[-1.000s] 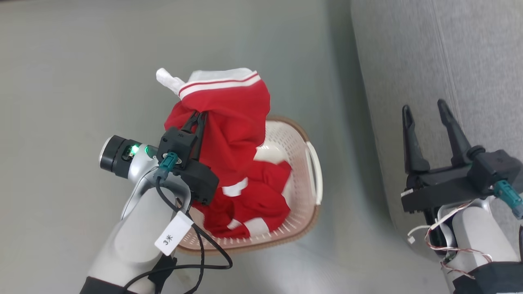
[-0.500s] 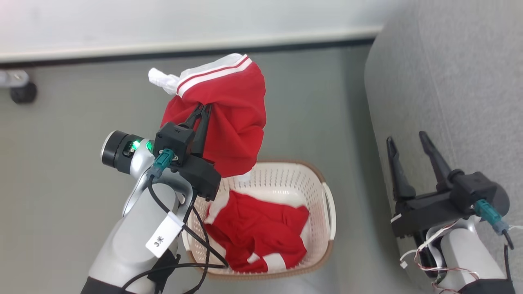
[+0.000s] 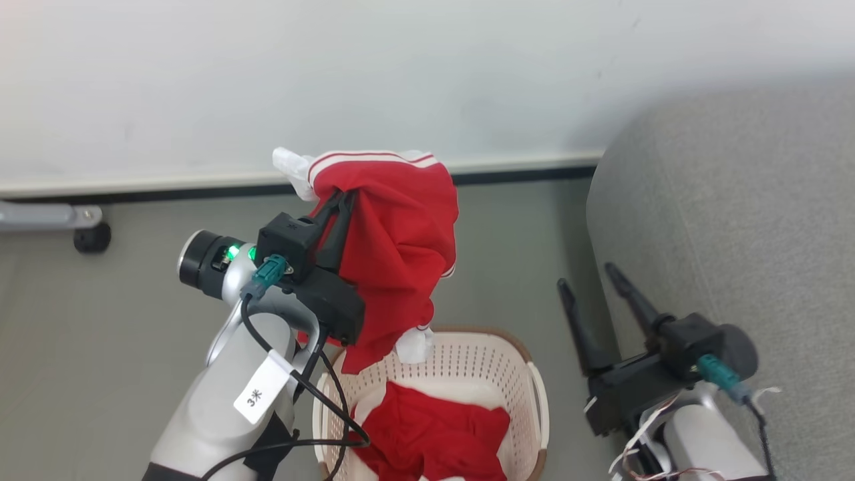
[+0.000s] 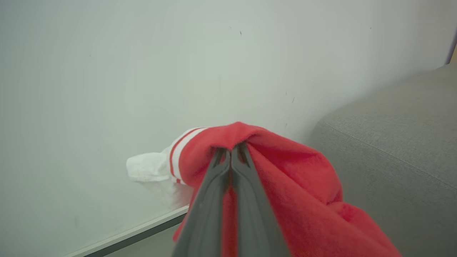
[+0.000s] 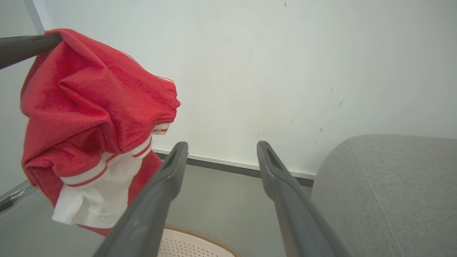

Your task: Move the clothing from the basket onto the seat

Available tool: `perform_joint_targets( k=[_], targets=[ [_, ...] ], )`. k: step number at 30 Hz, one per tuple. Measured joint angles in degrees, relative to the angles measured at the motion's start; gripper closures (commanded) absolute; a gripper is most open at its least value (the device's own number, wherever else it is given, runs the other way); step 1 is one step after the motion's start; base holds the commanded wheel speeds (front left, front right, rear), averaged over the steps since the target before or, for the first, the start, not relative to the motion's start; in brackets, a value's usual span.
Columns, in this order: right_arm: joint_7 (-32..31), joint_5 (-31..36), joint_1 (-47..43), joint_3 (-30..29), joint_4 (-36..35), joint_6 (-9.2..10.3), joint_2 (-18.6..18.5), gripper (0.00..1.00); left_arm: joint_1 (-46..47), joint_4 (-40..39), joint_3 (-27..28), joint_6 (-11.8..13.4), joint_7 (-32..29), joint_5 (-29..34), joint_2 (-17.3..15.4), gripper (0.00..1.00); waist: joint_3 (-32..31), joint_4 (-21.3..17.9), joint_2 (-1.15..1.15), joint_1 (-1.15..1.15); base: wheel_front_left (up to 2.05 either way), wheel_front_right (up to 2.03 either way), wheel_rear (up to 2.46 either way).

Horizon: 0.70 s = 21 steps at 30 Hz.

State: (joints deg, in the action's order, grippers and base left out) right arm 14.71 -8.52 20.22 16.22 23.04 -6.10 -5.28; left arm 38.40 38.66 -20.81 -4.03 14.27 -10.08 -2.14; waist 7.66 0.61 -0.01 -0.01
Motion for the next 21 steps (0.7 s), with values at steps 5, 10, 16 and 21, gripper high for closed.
perform_joint_targets(
  k=[5, 10, 16, 21],
  targets=[
    [0.00, 0.00, 0.00, 4.67, 2.11, -0.49, 0.81, 0.00, -0.03, 1.01, -1.64, -0.03, -0.62, -1.48, 0.07, 1.00, -3.81, -0.08, 0.00, 0.00, 0.00, 0.00, 0.00],
    [-0.01, -0.08, -0.05, 9.88, 4.33, -0.97, 1.64, 0.00, -0.14, 1.57, -4.83, -0.03, -1.64, -4.77, 0.04, 1.00, -7.56, -0.34, 0.00, 0.00, 0.00, 0.00, 0.00],
    [0.00, -0.15, -0.03, 16.92, 6.92, -0.98, 1.69, 0.00, -0.94, -0.03, -8.43, 0.20, -3.15, -8.00, 0.02, 1.00, -11.59, -0.67, 0.00, 0.00, 0.00, 0.00, 0.00],
    [0.00, -1.99, 0.94, 24.61, 8.46, -0.99, 1.77, 0.00, -1.12, -1.88, -11.50, 1.30, -4.44, -10.23, 0.01, 1.00, -13.63, -0.84, 0.00, 0.01, 0.00, 0.00, 0.00]
  ],
)
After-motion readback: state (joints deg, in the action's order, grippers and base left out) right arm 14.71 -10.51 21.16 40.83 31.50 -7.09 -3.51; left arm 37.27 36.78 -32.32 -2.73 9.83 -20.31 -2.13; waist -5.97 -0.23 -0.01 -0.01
